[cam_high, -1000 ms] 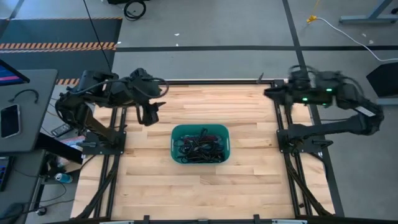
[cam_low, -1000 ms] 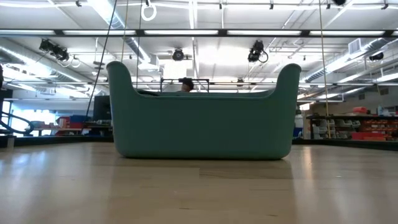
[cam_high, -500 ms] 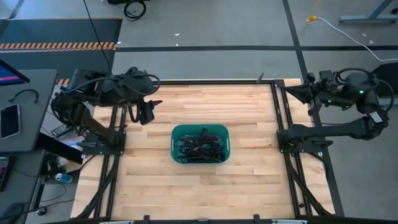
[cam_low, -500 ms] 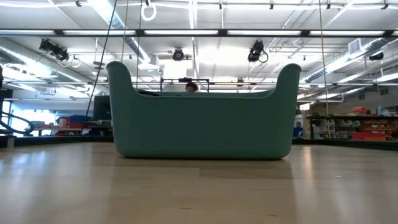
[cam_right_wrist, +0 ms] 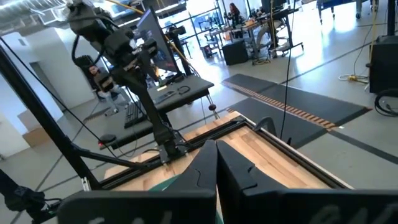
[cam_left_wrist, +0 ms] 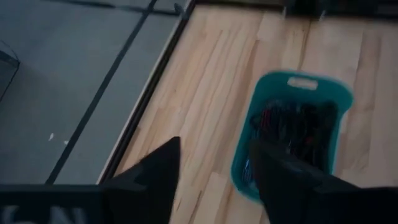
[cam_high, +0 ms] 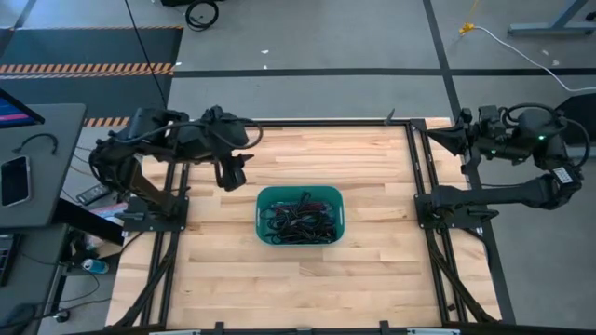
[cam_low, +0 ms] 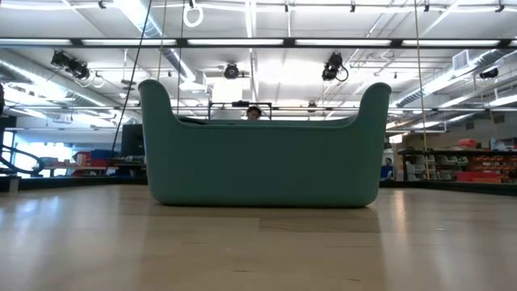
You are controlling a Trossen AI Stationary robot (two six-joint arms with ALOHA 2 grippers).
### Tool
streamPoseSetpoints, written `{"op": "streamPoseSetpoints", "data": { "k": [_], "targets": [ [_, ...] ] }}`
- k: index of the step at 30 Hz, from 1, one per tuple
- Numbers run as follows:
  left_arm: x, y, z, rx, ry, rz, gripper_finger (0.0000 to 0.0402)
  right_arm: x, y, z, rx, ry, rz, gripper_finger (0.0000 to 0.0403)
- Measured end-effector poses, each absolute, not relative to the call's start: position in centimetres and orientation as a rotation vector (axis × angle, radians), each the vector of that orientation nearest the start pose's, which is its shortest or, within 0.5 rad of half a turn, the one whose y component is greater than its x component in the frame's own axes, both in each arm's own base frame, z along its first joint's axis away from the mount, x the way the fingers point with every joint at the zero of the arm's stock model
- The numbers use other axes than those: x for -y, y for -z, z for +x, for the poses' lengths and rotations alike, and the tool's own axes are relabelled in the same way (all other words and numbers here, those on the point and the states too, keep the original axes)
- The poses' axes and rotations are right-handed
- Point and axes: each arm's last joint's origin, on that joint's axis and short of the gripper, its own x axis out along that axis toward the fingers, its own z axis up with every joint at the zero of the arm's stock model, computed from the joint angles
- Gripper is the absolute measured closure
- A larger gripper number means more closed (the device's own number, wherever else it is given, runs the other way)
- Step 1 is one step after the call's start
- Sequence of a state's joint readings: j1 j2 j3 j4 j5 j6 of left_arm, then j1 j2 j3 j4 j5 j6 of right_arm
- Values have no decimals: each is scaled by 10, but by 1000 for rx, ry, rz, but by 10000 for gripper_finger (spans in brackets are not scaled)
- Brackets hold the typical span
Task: Pick and place USB-C Cables
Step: Return to Home Position
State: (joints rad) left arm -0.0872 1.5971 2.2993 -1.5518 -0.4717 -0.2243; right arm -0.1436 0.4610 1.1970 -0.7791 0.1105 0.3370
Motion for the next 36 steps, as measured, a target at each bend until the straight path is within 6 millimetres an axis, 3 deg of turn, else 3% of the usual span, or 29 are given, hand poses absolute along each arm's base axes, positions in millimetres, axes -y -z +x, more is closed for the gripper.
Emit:
{"op": "streamPoseSetpoints", "data": {
  "k": [3, 6, 8, 15, 23, 29, 36],
  "targets": [
    [8, -497, 241, -809, -433, 34, 261, 6, -426, 21, 0, 257, 334, 401],
    [9, -496, 242, -816, -423, 40, 354, 6, -426, 21, -4, 252, 305, 402],
    [8, -497, 241, -819, -415, 63, 387, 6, -427, 21, 3, 251, 294, 402],
    [3, -508, 222, -771, -479, 138, 393, 7, -441, 20, 146, 273, 226, 391],
    [7, -523, 185, -656, -420, -172, 379, 6, -451, 14, 256, 247, 180, 378],
    [7, -540, 135, -555, -343, -188, 370, 4, -450, 3, 281, 258, 127, 377],
    [5, -551, 74, -442, -221, -151, 378, 0, -440, -24, 279, 254, 127, 376]
  ]
}}
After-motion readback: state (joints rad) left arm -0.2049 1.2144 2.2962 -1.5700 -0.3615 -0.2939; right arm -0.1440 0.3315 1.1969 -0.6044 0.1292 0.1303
